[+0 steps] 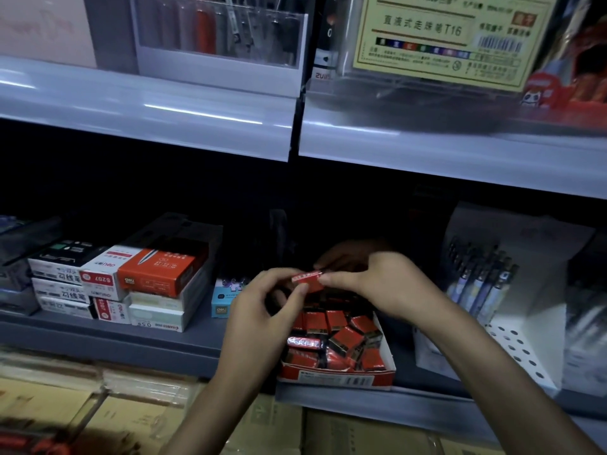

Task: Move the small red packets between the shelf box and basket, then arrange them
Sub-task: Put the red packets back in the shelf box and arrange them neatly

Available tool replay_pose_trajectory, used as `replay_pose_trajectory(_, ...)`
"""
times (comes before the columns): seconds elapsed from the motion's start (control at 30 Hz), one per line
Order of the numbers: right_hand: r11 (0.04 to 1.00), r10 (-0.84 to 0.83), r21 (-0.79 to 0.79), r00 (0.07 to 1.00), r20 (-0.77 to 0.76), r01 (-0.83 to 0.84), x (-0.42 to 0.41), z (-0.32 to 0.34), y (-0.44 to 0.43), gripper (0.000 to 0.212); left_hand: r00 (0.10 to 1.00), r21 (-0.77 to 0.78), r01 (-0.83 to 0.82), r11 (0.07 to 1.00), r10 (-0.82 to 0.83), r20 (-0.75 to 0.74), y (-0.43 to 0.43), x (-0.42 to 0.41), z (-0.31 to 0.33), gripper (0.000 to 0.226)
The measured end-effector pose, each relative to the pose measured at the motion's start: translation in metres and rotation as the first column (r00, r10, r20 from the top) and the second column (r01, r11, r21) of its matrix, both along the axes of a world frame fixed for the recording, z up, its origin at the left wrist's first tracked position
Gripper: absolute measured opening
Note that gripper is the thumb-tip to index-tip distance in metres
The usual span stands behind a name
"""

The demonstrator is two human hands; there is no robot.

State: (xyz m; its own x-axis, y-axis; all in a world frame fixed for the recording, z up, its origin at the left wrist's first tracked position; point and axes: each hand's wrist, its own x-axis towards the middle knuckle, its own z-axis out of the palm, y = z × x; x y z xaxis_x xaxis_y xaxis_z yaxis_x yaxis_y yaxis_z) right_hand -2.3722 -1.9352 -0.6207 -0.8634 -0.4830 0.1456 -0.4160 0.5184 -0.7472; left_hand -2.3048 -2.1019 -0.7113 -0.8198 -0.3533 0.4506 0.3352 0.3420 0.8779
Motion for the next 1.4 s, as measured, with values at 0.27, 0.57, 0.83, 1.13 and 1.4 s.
replay_pose_trajectory(0.27,0.848,-0.019,0.53,0.997,0.07,-0.021,-0.006,-0.01,0.009,0.035,0.994,0.405,-0.11,0.908,0.109,0.024,-0.006,-0.003,-0.001,0.004)
replay_pose_trajectory(0.57,0.939,-0.178,0.308,0.982,0.067,0.15,-0.011,0.001,0.014,0.02,1.0,0.393,-0.024,0.919,0.02,0.014,0.003,0.006,0.007,0.006)
replay_pose_trajectory(0.83,0.976,-0.009,-0.21,0.98,0.197,0.052,0.005,0.003,-0.001,0.005,0.998,0.337,0.049,0.94,-0.036,-0.045,0.004,0.007,0.012,0.011)
replay_pose_trajectory(1.13,0.979,-0.017,-0.202,0.993,0.113,0.039,-0.004,-0.011,-0.014,0.01,0.999,0.473,0.038,0.88,-0.024,-0.036,0.002,0.007,0.012,0.017)
replay_pose_trajectory(1.4,0.825,0.068,0.563,0.981,-0.181,0.047,-0.01,-0.02,0.009,0.048,0.998,0.602,-0.059,0.796,0.045,0.039,-0.003,0.001,0.005,0.012)
